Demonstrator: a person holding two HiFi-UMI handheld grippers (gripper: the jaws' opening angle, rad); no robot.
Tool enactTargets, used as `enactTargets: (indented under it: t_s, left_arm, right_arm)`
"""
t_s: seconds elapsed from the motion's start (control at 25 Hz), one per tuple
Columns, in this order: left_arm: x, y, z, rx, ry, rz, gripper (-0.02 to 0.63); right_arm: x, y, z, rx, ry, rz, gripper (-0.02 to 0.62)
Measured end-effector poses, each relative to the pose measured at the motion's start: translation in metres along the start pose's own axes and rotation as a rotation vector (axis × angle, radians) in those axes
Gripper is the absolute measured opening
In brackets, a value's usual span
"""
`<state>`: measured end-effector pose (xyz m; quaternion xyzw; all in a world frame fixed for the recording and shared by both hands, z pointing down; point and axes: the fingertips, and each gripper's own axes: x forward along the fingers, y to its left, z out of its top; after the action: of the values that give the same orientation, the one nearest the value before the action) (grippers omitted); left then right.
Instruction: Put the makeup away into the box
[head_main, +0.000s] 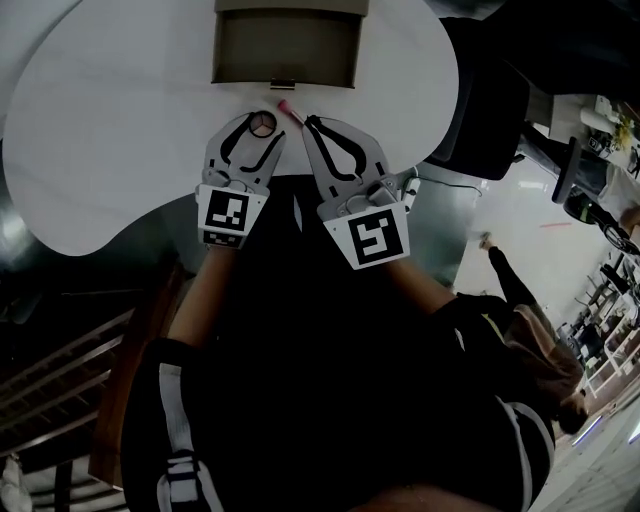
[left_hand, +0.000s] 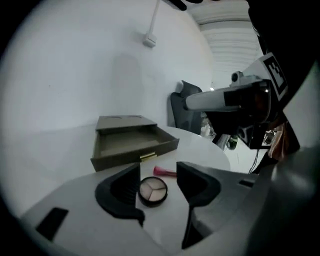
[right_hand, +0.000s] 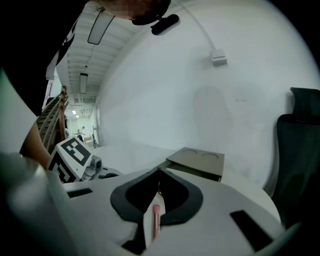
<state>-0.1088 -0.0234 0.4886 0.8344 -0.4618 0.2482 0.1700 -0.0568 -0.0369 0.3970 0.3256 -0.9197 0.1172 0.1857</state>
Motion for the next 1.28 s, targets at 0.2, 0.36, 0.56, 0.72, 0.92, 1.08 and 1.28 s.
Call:
enactTargets:
  t_s: [0.2, 0.36, 0.56, 0.72, 0.92, 1.08, 1.28]
  left_arm:
    - [0.014, 0.005, -0.018, -0.001, 0.065, -0.012, 0.244]
    - [0.019, 0.006, -0.029, 0.001, 0.119, -0.015, 0.245]
    - [0.02, 0.004, -0.034, 0.035, 0.149, -0.01, 0.225]
    - [0.019, 0.004, -0.032, 0.034, 0.15, -0.019, 0.224]
    - [0.016, 0.007, -0.006, 0.05, 0.105, -0.025, 0.222]
    - [0.008, 0.018, 0.027, 0.045, 0.054, -0.016, 0.222]
    - [0.01, 0.024, 0.056, 0.044, 0.019, -0.019, 0.222]
  right_arm:
    - [0.005, -0.004, -0.003, 0.003, 0.015, -0.014, 0.023]
    - [0.004, -0.008, -0.005, 0.013, 0.028, -0.029, 0.023]
    - [0.006, -0.009, -0.005, 0.019, 0.035, -0.032, 0.023]
    - [0.007, -0.01, -0.003, 0.02, 0.034, -0.031, 0.023]
    - [0.009, -0.012, -0.002, 0.033, 0.03, -0.038, 0.023]
    - [0.013, -0.012, 0.004, 0.033, 0.024, -0.045, 0.023]
    - [0.016, -0.02, 0.009, 0.037, 0.022, -0.056, 0.023]
